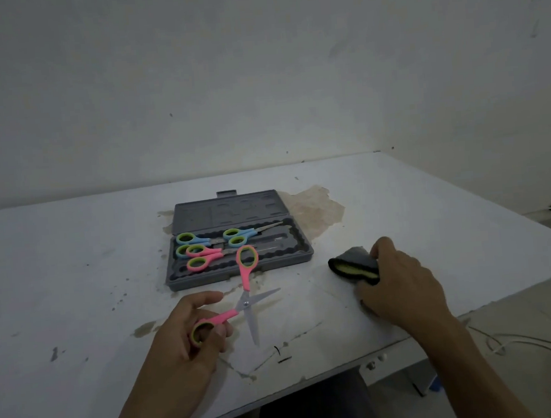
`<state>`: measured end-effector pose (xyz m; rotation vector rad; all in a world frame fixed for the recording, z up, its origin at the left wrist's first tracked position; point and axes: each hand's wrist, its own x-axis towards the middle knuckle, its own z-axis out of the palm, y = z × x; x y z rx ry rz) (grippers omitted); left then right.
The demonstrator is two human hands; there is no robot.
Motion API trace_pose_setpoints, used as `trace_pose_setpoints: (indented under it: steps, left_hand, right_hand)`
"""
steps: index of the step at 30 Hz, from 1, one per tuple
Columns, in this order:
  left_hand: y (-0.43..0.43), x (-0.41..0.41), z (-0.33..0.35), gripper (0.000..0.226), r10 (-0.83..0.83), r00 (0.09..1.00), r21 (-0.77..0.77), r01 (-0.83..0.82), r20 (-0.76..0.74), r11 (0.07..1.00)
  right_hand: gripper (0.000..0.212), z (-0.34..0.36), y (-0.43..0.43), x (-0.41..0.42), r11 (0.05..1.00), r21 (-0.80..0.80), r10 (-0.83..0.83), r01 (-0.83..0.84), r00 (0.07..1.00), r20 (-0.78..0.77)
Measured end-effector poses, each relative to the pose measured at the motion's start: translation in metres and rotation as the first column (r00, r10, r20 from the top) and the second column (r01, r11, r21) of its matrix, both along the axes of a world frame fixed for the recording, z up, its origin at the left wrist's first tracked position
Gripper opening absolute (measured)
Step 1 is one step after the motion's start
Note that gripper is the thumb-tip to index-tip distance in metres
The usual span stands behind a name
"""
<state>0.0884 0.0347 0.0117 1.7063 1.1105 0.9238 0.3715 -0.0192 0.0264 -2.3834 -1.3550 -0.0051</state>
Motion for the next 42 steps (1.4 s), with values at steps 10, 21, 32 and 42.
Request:
trace_pose_setpoints:
  steps: [10,21,32,42]
  left_hand:
    - [0.0,-0.001,-0.001,0.031,0.014,1.0,-0.007,-0.014,0.003,1.0]
    - [-0.001,0.002,-0.001,0.032,0.021,0.999,-0.026,-0.021,0.025,0.999]
    - [-0.002,0.006,0.001,0.032,0.009,0.999,-0.031,-0.008,0.042,0.999]
    - [0.0,0.005,-0.004,0.031,0.008,0.997,-0.035,-0.005,0.081,0.999]
  right_hand:
    - [0.012,-0.014,0.042,0.024,0.864,0.504,0.063,-0.013,0.995,-0.083]
    - [0.071,-0.005,0.021,0.015,0.88,-0.302,0.373,-0.366,0.927,-0.036]
    - [0.058,-0.04,0.048,0.021,0.914,-0.195,0.384,-0.355,0.913,0.136]
    - [0.06,-0.027,0.126,0.04,0.926,-0.178,0.351,-0.334,0.933,0.076]
